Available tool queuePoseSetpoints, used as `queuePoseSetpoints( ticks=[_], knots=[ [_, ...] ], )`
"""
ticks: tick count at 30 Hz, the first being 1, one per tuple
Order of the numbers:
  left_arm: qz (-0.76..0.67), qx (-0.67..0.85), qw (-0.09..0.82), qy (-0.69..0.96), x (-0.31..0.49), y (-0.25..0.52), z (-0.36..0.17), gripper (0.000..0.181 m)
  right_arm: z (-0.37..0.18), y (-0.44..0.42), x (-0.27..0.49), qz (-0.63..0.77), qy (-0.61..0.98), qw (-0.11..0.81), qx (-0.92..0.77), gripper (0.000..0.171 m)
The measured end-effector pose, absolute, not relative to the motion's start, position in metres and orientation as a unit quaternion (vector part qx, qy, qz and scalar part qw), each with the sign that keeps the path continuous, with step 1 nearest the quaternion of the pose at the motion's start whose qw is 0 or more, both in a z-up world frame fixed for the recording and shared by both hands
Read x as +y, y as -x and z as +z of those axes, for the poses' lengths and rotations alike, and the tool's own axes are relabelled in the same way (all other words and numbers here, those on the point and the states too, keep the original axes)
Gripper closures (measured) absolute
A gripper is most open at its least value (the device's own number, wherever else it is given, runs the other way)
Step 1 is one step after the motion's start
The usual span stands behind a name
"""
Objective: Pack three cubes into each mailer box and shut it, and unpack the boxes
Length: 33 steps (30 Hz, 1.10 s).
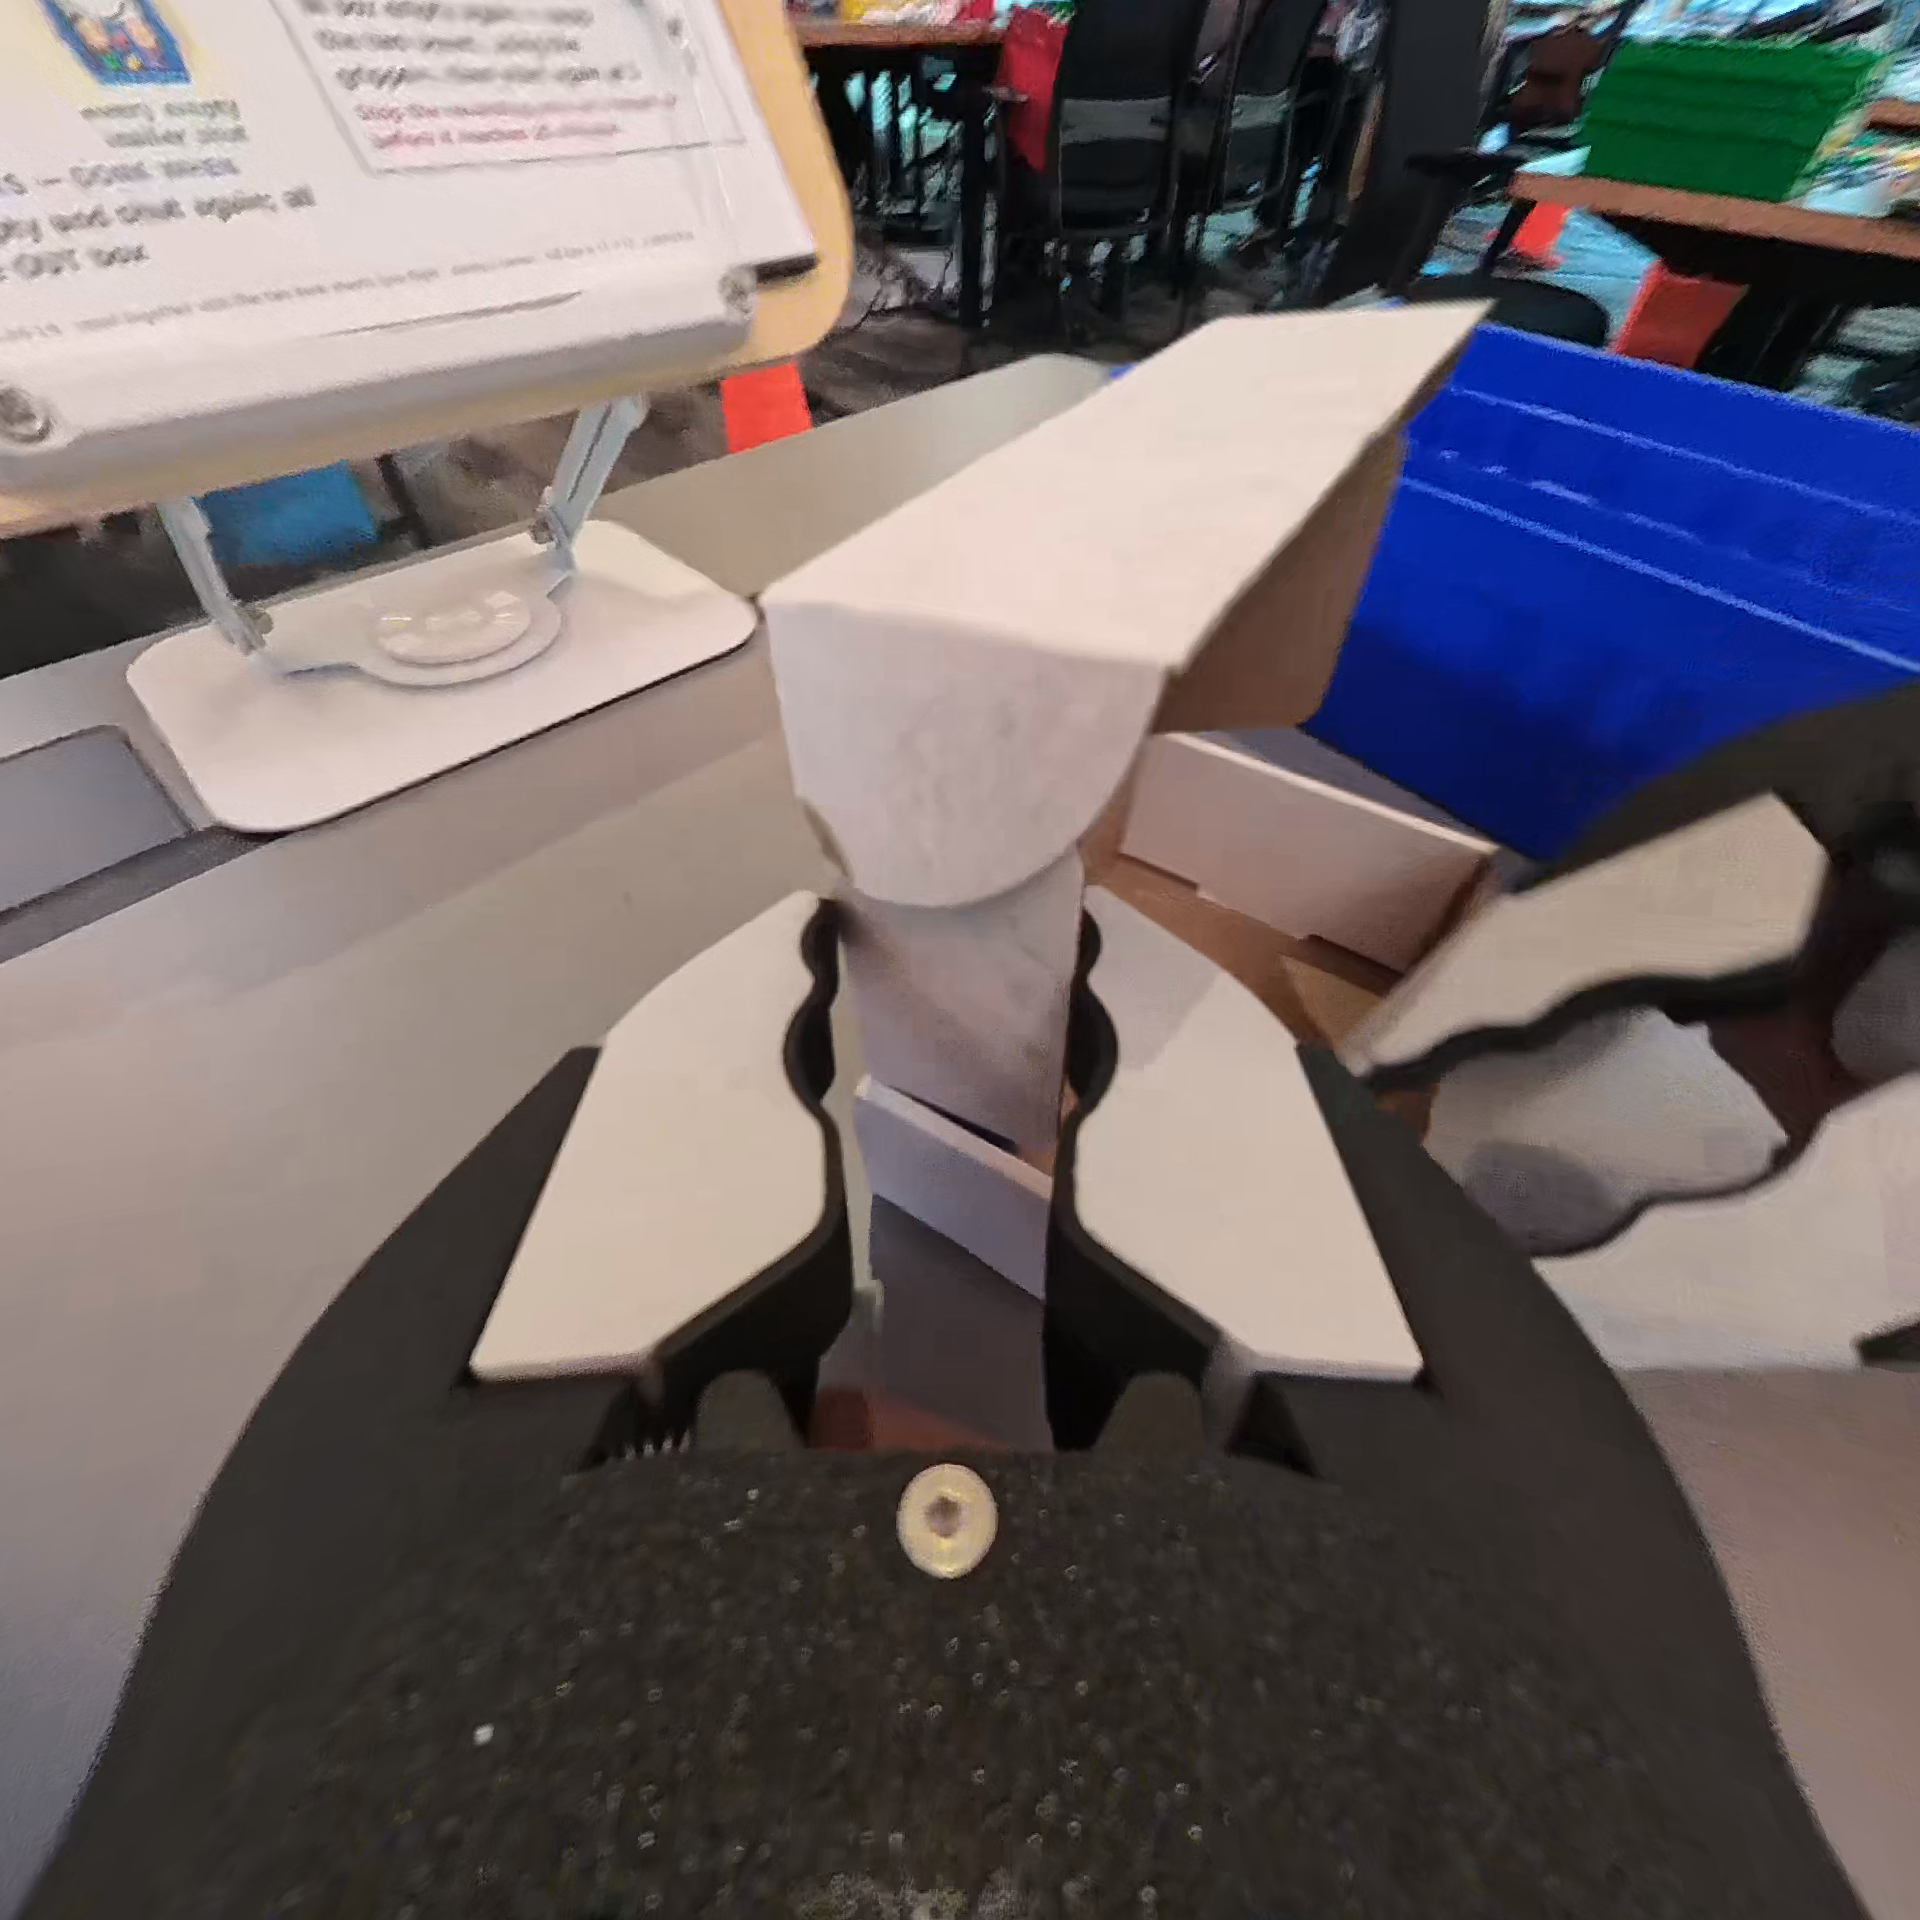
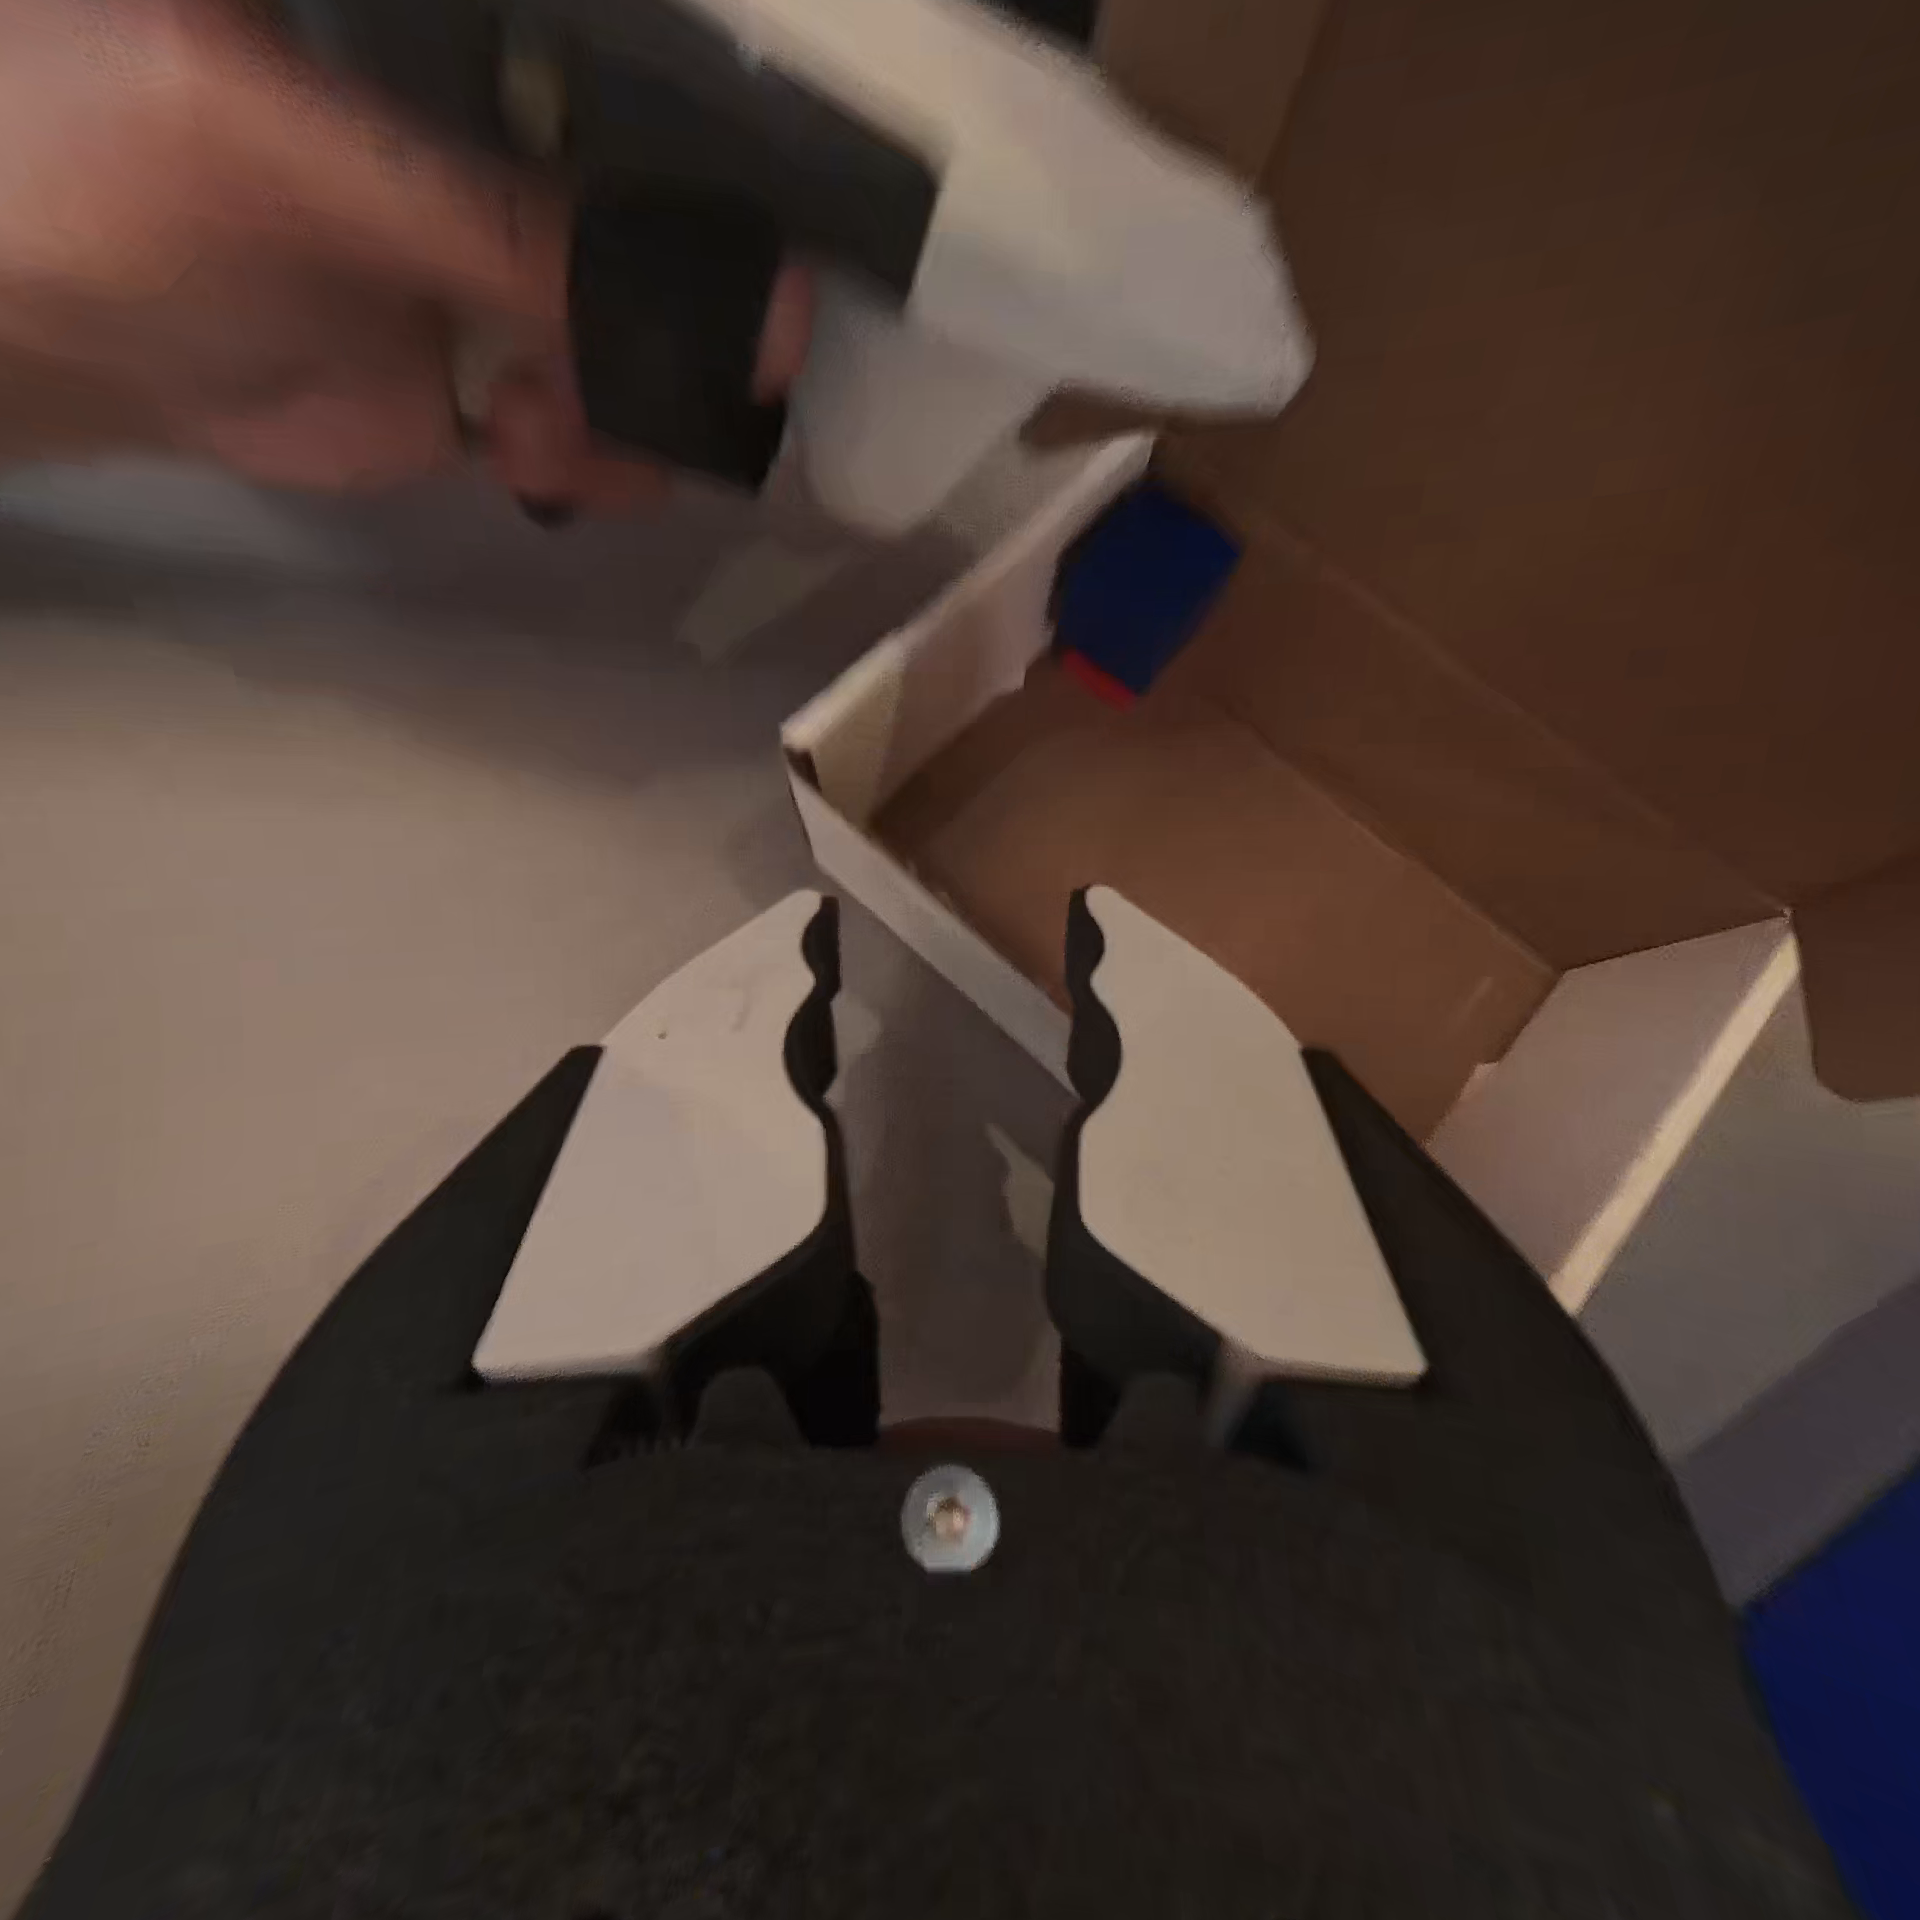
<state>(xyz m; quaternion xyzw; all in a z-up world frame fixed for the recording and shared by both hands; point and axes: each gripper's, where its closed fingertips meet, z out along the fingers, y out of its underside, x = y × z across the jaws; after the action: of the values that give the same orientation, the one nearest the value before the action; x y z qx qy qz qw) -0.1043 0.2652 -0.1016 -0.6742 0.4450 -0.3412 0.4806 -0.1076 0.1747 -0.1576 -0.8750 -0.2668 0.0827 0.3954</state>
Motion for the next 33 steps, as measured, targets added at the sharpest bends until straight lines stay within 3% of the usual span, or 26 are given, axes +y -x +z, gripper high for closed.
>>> queuePoseSetpoints(
  ticks=[2,3,4,8,12,15,20,29,33],
  knots=[
    [-0.333,0.426,0.474,0.695,0.275,0.106,-0.099,0.153,-0.163,0.102,0.173,0.048,0.864,0.409,-0.289,0.141],
    [-0.326,0.412,0.469,0.710,0.282,0.109,-0.098,0.176,-0.163,0.097,0.170,0.034,0.860,0.413,-0.299,0.150],
    [-0.324,0.400,0.453,0.728,0.288,0.111,-0.099,0.178,-0.163,0.093,0.168,0.020,0.854,0.412,-0.317,0.155],
    [-0.397,0.322,0.336,0.791,0.293,0.112,-0.109,0.178,-0.163,0.082,0.159,0.030,0.839,0.413,-0.353,0.155],
    [-0.437,0.283,0.287,0.804,0.295,0.114,-0.115,0.178,-0.163,0.079,0.158,0.057,0.846,0.393,-0.357,0.155],
    [-0.446,0.273,0.291,0.801,0.294,0.114,-0.113,0.179,-0.156,0.086,0.158,0.098,0.872,0.363,-0.313,0.153],
    [-0.448,0.274,0.301,0.796,0.290,0.113,-0.110,0.180,-0.122,0.094,0.189,0.111,0.883,0.404,-0.211,0.139],
    [-0.448,0.260,0.309,0.798,0.291,0.117,-0.111,0.180,-0.153,0.092,0.232,0.053,0.943,0.311,-0.106,0.133],
    [-0.444,0.257,0.315,0.798,0.290,0.117,-0.110,0.180,-0.149,0.106,0.237,0.095,0.946,0.297,-0.083,0.137]
  ],
)
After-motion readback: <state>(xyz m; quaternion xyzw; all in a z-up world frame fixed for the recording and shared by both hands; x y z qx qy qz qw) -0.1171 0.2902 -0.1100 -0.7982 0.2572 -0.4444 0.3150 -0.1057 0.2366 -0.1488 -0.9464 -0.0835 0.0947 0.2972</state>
